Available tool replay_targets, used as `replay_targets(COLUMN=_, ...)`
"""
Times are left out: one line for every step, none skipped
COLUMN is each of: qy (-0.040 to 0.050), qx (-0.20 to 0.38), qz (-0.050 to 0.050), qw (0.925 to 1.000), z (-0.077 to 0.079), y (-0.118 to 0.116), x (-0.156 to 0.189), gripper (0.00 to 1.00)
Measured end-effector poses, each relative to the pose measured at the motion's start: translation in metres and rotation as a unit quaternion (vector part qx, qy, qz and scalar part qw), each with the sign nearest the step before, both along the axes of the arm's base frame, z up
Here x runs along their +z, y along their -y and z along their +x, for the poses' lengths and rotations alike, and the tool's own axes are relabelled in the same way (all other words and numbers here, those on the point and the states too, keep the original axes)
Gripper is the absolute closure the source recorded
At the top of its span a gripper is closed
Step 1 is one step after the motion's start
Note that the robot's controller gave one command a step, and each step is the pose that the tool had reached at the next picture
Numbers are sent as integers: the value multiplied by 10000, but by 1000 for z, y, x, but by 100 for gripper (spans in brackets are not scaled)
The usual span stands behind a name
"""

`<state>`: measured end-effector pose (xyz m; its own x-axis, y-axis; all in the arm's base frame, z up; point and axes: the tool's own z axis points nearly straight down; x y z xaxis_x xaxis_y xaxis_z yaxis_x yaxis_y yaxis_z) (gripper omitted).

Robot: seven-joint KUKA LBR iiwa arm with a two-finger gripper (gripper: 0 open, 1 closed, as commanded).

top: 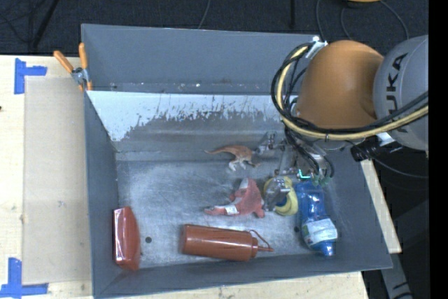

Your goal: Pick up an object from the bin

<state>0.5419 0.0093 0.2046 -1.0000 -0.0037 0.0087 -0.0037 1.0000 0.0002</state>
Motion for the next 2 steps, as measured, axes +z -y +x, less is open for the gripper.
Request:
replay_targets(qy=37, qx=-2, qz=0, qw=10000, z=2, y=0, x=4, gripper=0)
replay_targets(qy=63, qx=-361, qz=2, qw=9993, z=-1, y=6, x=-34, gripper=0)
